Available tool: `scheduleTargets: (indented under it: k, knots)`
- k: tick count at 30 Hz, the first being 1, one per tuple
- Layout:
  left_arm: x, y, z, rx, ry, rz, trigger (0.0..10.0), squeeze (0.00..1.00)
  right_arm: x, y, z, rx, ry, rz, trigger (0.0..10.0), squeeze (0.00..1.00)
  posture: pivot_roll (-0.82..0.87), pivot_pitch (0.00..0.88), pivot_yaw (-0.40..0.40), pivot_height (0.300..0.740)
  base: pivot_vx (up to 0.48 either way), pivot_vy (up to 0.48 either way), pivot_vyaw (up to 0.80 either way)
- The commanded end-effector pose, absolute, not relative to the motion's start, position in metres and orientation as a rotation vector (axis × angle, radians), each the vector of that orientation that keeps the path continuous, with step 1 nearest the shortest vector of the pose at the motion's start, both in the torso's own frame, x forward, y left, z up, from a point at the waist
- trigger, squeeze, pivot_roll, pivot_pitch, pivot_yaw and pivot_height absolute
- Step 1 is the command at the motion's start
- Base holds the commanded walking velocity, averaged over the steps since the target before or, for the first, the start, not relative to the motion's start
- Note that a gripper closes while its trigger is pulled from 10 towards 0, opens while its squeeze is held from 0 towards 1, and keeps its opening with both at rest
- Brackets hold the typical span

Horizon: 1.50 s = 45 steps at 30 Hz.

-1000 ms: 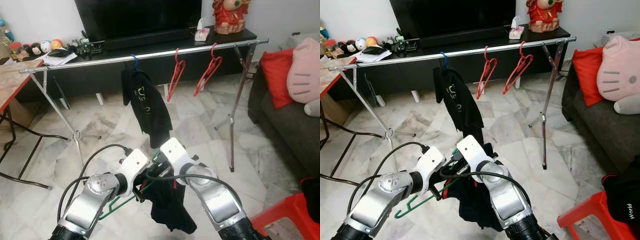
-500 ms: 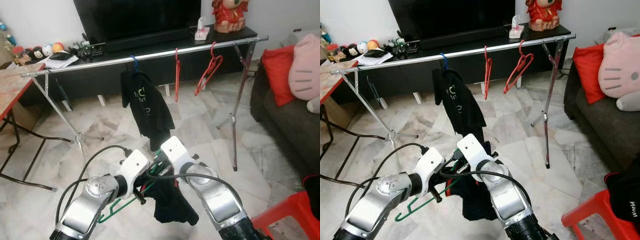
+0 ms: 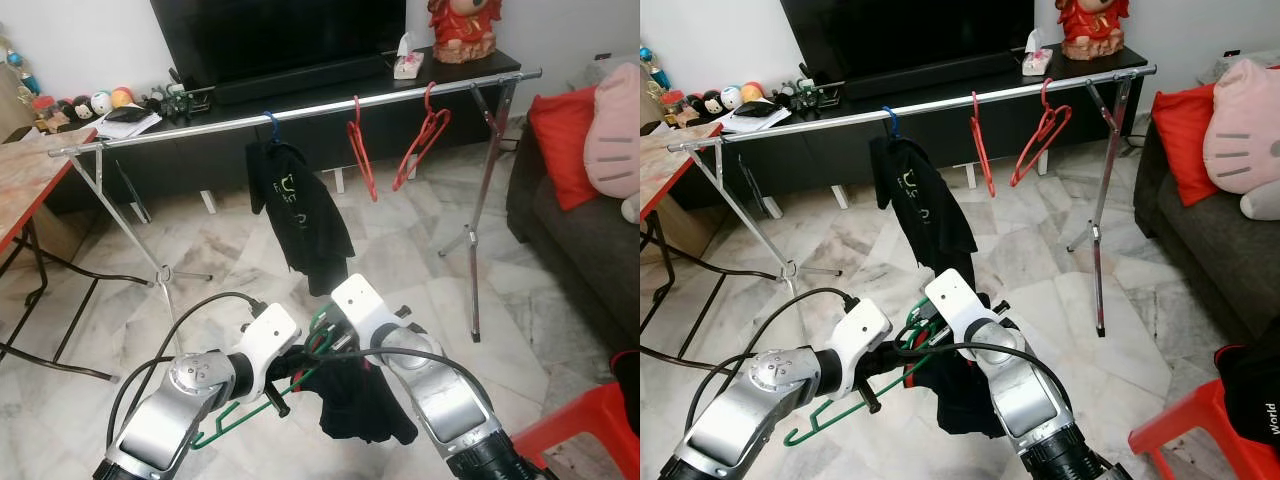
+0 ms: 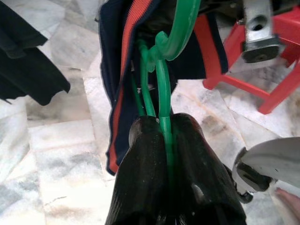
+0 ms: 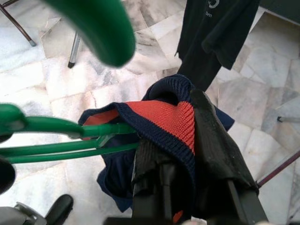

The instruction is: Hang hanger

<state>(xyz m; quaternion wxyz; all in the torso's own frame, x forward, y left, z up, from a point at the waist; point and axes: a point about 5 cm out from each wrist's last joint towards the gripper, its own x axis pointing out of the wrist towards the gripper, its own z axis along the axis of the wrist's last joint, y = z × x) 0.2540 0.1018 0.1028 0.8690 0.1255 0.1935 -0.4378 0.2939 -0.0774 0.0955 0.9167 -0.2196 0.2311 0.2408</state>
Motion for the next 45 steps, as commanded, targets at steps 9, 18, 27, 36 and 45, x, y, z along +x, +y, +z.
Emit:
scheduleTargets:
  k: [9, 18, 27, 36, 45]
  knots:
    - [0.266, 0.085, 0.107, 0.227, 0.307, -0.843, 10.0, 0.0, 0.293, -0.058, 0.122, -0.426, 0.374, 0.573, 10.0, 0.0, -0.08, 0.0, 0.149, 0.74, 0.0, 0.0, 0.0]
    - [0.259, 0.064, 0.106, 0.163, 0.261, -0.955, 10.0, 0.0, 0.293, -0.058, 0.134, -0.512, 0.341, 0.702, 10.0, 0.0, -0.12, 0.0, 0.102, 0.74, 0.0, 0.0, 0.0]
    - [0.253, 0.06, 0.101, 0.156, 0.287, -1.023, 10.0, 0.0, 0.296, -0.051, 0.156, -0.558, 0.24, 0.806, 10.0, 0.0, -0.14, 0.0, 0.09, 0.74, 0.0, 0.0, 0.0]
    - [0.255, 0.057, 0.101, 0.159, 0.268, -1.034, 10.0, 0.0, 0.292, -0.045, 0.166, -0.538, 0.221, 0.869, 10.0, 0.0, -0.14, 0.0, 0.095, 0.74, 0.0, 0.0, 0.0]
    - [0.258, 0.06, 0.106, 0.151, 0.232, -1.015, 10.0, 0.0, 0.289, -0.054, 0.151, -0.586, 0.279, 0.874, 10.0, 0.0, -0.13, 0.0, 0.097, 0.74, 0.0, 0.0, 0.0]
